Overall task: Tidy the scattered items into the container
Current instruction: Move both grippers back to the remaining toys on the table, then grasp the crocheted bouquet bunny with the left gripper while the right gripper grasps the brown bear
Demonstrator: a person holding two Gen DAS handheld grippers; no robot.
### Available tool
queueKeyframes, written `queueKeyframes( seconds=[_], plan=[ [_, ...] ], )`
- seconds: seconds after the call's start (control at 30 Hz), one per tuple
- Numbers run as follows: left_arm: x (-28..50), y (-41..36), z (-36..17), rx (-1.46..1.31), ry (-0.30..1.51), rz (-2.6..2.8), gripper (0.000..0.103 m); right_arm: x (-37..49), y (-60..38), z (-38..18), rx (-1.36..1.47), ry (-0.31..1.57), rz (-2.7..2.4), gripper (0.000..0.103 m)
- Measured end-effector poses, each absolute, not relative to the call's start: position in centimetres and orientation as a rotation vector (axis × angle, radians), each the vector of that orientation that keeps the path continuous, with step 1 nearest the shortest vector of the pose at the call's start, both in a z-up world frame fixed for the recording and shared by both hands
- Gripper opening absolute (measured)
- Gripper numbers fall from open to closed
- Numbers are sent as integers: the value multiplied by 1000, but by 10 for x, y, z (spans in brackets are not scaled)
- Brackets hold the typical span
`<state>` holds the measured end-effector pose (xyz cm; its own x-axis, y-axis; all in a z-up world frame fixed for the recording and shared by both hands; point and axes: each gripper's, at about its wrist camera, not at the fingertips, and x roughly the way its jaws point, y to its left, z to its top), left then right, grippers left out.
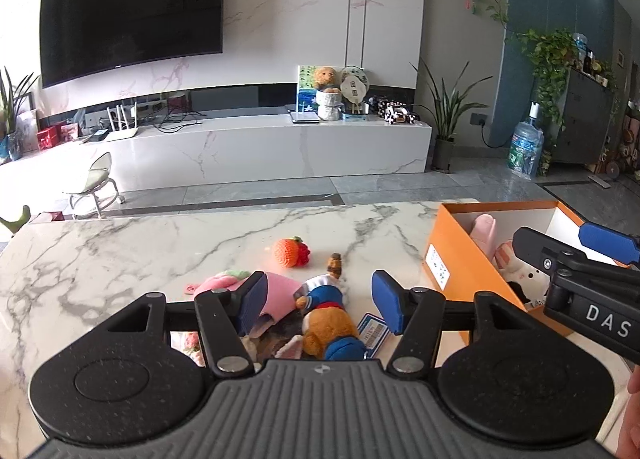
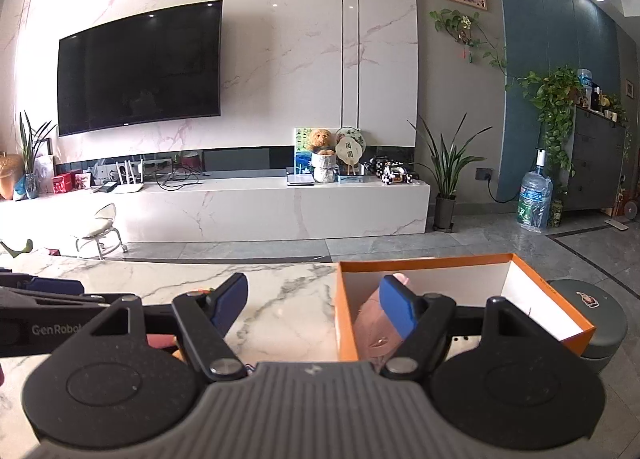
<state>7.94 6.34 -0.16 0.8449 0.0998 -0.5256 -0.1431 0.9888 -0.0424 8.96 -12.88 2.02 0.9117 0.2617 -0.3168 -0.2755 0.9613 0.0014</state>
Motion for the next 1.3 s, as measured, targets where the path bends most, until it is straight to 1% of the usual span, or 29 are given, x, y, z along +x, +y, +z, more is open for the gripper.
queueKeyframes(
  seconds=[0.07, 0.3, 0.73, 1.03, 1.3],
  plan=[
    [73, 74, -4, -90, 538, 148, 74, 81, -118, 19, -60, 312, 291, 81],
    [52, 114, -19, -152, 538, 196, 80, 58, -79, 7, -117, 313, 353, 81],
    [36, 171, -57, -246, 535, 269, 80, 56, -26, -28, -204, 374, 423, 81],
    [47, 181, -83, -250, 557, 253, 80, 67, -2, -51, -251, 436, 448, 80],
    [68, 179, -109, -260, 590, 192, 80, 94, 8, -73, -270, 494, 449, 79]
  ],
)
